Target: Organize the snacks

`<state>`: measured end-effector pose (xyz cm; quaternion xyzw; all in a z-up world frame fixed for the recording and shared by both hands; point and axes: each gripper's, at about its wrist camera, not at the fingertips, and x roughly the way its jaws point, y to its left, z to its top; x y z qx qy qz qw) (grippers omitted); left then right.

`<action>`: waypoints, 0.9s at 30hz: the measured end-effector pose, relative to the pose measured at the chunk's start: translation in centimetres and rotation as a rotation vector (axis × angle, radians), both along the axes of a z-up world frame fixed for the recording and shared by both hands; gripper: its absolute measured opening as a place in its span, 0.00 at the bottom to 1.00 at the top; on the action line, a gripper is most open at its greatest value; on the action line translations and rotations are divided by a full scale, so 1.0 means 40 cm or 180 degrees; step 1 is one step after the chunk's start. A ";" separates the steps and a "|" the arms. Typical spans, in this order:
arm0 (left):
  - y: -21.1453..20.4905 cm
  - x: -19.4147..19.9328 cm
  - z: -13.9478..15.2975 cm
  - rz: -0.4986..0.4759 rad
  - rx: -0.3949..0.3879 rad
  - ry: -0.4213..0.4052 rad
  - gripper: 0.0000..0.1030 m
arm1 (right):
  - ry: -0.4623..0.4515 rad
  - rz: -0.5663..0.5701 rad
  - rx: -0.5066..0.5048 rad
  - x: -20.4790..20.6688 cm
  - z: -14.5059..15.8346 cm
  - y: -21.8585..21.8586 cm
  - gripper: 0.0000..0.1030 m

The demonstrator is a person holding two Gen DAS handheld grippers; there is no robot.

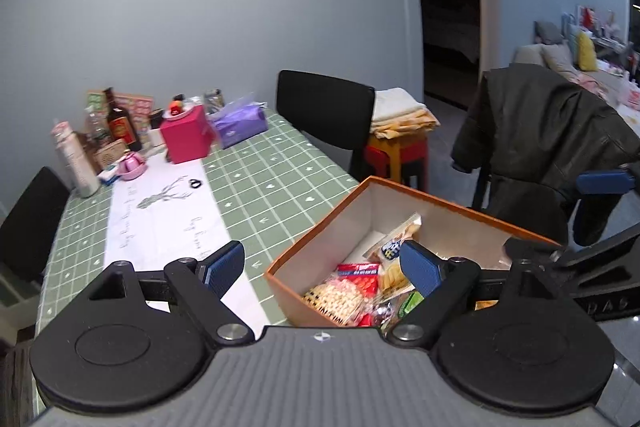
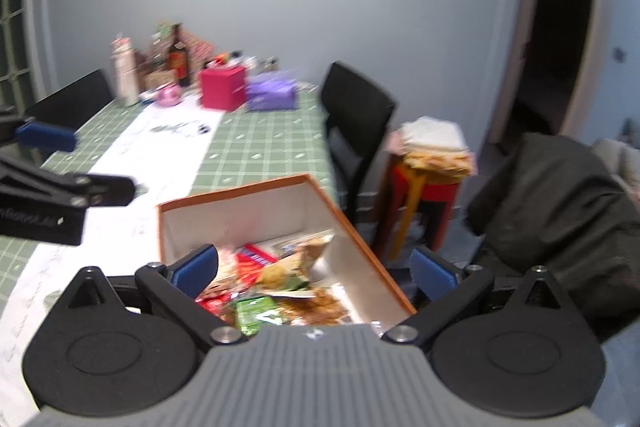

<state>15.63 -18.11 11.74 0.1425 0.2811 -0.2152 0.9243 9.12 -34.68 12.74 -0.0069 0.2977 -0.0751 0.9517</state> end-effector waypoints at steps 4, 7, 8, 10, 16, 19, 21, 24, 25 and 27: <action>0.016 -0.030 -0.032 0.0103 -0.0094 0.0049 0.99 | -0.0062 -0.0216 0.0060 -0.045 -0.018 0.012 0.97; 0.022 -0.047 -0.075 0.0138 -0.0089 0.0210 0.99 | -0.0034 -0.0288 0.0185 -0.070 -0.047 0.015 0.97; 0.024 -0.054 -0.091 0.0156 -0.0079 0.0247 1.00 | 0.0000 -0.0309 0.0213 -0.076 -0.058 0.016 0.97; 0.029 -0.066 -0.119 0.0201 -0.0072 0.0301 0.99 | 0.0072 -0.0407 0.0241 -0.091 -0.083 0.020 0.97; 0.037 -0.090 -0.171 0.0239 -0.0191 0.0453 1.00 | 0.0054 -0.0585 0.0386 -0.134 -0.141 0.023 0.97; 0.037 -0.098 -0.191 0.0248 -0.0245 0.0523 0.99 | 0.0069 -0.0581 0.0555 -0.143 -0.170 0.015 0.97; 0.028 -0.107 -0.208 0.0217 -0.0205 0.0554 0.99 | 0.0110 -0.0584 0.0593 -0.150 -0.188 0.016 0.97; 0.014 -0.117 -0.230 0.0222 -0.0110 0.0561 0.99 | 0.0149 -0.0634 0.0600 -0.157 -0.211 0.013 0.97; 0.011 -0.118 -0.236 0.0226 -0.0104 0.0576 0.99 | 0.0162 -0.0650 0.0622 -0.159 -0.217 0.011 0.97; 0.008 -0.121 -0.244 0.0240 -0.0097 0.0605 0.99 | 0.0192 -0.0673 0.0677 -0.162 -0.228 0.004 0.97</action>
